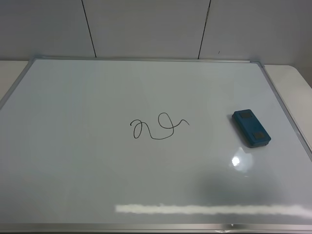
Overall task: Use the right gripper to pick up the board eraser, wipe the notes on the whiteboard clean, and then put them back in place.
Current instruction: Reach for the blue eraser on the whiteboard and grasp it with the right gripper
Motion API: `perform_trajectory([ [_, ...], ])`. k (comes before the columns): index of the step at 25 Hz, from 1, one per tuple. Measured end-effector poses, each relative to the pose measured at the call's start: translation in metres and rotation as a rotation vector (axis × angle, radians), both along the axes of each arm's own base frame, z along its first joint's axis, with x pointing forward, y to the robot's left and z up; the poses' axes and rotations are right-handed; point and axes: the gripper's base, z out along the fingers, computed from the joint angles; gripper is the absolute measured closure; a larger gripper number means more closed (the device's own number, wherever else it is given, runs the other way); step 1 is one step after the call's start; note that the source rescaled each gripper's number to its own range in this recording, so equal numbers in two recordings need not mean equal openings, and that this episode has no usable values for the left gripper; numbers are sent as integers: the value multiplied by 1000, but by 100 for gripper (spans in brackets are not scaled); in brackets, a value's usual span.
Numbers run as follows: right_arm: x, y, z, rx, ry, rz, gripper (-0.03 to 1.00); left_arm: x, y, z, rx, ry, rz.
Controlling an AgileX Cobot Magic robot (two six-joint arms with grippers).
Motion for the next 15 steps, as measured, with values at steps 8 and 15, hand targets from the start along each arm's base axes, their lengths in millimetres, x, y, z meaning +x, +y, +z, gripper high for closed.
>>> perform_trajectory([
  [8,0,0,0,4,0,-8,-3,0,0,0,0,0,0],
  [15,0,0,0,4,0,-8,-3,0,0,0,0,0,0],
])
